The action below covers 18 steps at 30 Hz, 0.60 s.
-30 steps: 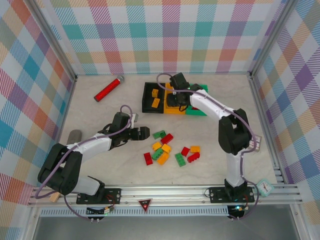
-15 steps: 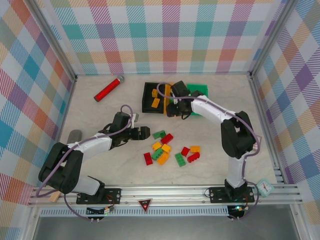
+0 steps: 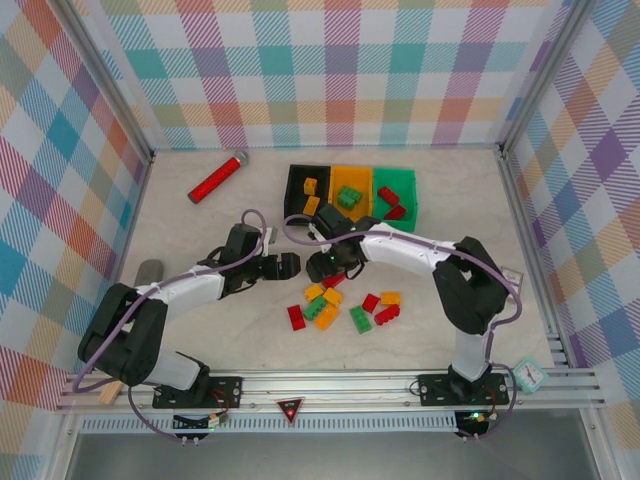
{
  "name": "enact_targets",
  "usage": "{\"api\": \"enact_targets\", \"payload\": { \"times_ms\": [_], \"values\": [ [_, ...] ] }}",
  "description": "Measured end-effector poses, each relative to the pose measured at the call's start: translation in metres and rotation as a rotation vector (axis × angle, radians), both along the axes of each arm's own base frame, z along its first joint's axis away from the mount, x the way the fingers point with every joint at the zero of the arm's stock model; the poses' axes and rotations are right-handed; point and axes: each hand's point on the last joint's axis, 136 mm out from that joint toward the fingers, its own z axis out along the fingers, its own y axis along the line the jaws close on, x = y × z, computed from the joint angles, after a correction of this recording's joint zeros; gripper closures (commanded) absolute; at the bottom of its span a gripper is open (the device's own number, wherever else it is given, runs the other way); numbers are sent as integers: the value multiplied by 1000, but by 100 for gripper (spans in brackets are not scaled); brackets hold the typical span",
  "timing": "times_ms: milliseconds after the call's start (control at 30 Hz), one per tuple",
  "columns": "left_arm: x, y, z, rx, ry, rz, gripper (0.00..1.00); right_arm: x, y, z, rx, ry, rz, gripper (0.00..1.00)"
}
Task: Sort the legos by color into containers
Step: Place the lego in the container, then pick up the lego from the center of the table.
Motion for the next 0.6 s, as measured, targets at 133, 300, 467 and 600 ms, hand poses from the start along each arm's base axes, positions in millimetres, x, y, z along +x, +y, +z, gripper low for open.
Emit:
{"api": "enact_targets", "payload": {
  "times_ms": [133,300,467,600],
  "values": [
    [4,5,-1,19,-5,35,12,7,11,-3,-28,-29,19,40],
    [13,26,-6,20,22,130,12,18,22,0,-41,-61,45,40],
    [17,36,-10,10,46,179,12,25,30,-5,-50,-65,63,40],
    [18,40,-11,13,50,199,12,26,33,-16,-74,-50,82,41]
  ]
}}
